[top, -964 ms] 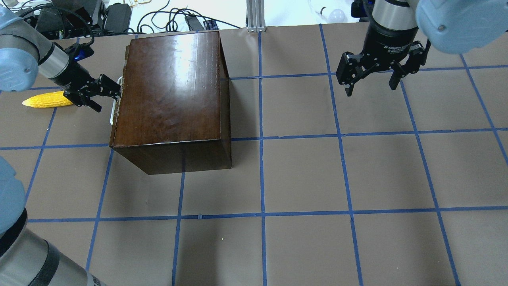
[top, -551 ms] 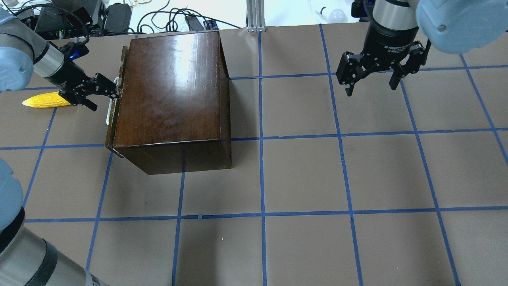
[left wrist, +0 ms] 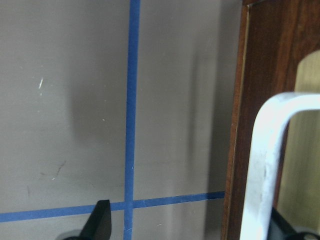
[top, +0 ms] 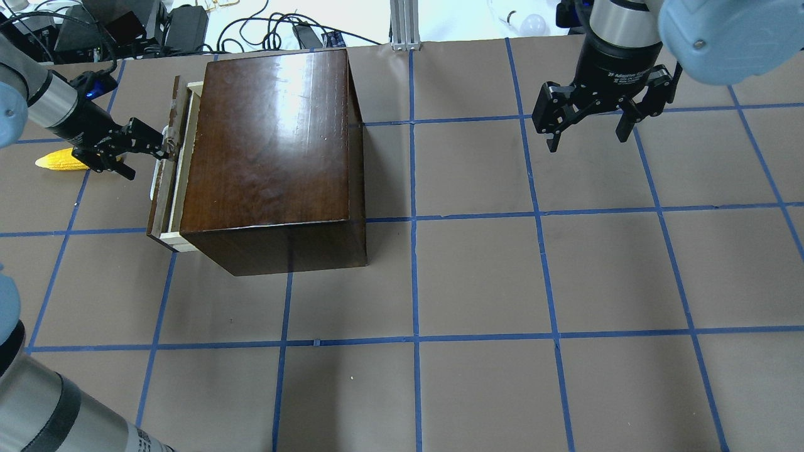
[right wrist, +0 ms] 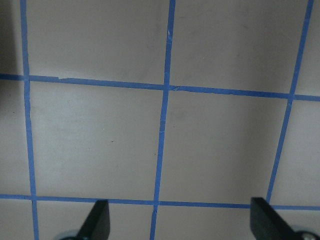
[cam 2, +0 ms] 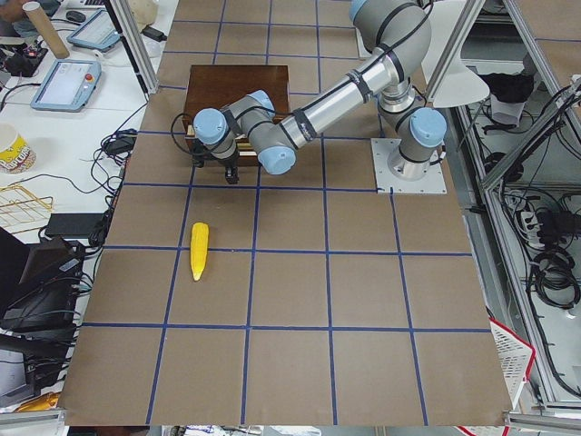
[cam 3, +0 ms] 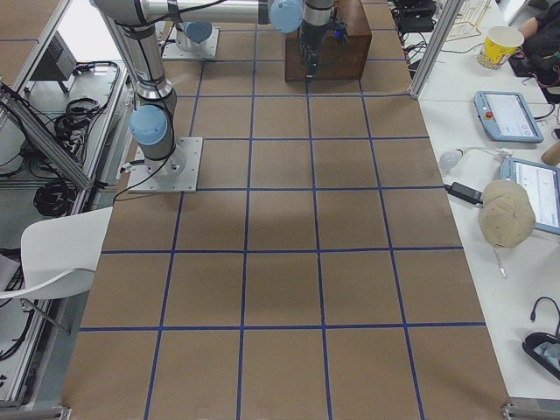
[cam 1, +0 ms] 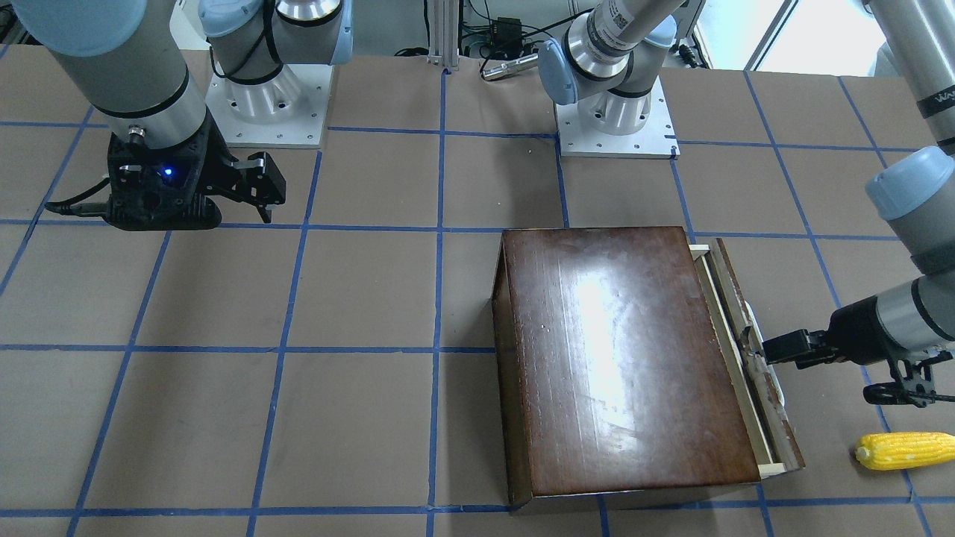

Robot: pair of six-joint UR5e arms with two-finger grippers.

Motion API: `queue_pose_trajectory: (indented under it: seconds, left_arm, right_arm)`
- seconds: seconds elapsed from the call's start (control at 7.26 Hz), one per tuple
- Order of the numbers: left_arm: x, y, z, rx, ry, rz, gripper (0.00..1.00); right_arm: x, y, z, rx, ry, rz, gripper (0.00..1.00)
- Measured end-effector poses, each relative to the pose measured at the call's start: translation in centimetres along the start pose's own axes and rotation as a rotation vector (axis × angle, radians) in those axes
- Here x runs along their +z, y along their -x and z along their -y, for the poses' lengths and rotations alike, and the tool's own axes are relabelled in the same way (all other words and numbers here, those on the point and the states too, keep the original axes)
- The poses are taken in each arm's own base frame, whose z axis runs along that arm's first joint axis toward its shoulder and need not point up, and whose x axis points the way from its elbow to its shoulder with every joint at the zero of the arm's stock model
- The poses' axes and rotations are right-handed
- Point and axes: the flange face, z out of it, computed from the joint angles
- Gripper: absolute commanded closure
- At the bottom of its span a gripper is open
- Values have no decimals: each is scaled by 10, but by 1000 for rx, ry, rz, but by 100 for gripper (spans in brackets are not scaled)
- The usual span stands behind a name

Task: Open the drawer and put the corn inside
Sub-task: 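Pull the drawer outward from the cabinet with the left gripper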

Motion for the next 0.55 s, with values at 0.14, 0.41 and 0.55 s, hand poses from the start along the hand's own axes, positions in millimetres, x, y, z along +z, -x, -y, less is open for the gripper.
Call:
queue_pose_trajectory:
  seconds: [0.14,0.41,0.55]
  left_arm:
    - [-3,9,-2,-12,-4,-2,0]
    - [-8,26,-5,-25,-12,-5,0]
    - [-10,32,-6,-30,-15,-6,0]
  right_arm:
    - [0,0,0,0,0,0,0]
    - [0,0,0,0,0,0,0]
    - [0,0,0,0,0,0,0]
